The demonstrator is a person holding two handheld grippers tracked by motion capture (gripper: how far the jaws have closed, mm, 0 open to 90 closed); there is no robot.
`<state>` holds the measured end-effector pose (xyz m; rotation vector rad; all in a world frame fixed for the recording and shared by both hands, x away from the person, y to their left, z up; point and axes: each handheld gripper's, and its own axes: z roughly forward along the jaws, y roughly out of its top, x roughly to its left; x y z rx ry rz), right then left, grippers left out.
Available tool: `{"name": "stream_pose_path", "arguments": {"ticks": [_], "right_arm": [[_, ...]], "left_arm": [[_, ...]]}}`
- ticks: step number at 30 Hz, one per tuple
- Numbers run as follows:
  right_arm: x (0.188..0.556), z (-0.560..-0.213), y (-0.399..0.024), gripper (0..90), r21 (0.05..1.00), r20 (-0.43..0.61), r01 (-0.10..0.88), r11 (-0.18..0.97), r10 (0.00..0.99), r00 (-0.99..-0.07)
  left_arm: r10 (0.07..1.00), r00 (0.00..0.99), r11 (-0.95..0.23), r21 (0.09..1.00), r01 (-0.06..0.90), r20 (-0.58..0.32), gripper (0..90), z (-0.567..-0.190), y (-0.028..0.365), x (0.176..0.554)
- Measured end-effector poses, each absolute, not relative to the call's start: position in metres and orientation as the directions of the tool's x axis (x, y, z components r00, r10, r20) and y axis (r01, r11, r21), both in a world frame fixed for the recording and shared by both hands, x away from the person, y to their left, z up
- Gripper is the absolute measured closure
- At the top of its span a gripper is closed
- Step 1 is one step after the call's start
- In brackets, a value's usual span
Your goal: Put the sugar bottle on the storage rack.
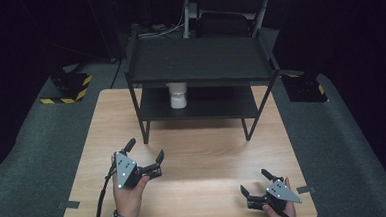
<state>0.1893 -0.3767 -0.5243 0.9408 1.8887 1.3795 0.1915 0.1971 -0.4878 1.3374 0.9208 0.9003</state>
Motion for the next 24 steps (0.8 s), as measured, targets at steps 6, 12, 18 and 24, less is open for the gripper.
{"name": "stream_pose_path", "arguments": {"ticks": [6, 12, 18, 24], "right_arm": [[0.189, -0.525, -0.377, 0.1, 0.961, -0.068, 0.186, 0.205, 0.826, -0.560], [0.189, -0.526, -0.377, 0.1, 0.963, -0.067, 0.181, 0.201, 0.826, -0.560], [0.188, -0.526, -0.376, 0.1, 0.964, -0.069, 0.177, 0.200, 0.828, -0.556], [0.188, -0.527, -0.377, 0.1, 0.964, -0.069, 0.177, 0.199, 0.828, -0.557]], "left_arm": [[0.921, 0.388, 0.019, 0.998, 0.054, -0.038, 0.5, -0.506, 0.212, 0.179], [0.926, 0.377, -0.007, 0.995, 0.098, -0.031, 0.5, -0.520, 0.220, 0.172], [0.922, 0.386, -0.038, 0.985, 0.170, -0.031, 0.5, -0.525, 0.227, 0.166], [0.914, 0.404, -0.079, 0.967, 0.243, -0.027, 0.5, -0.525, 0.233, 0.164]]}}
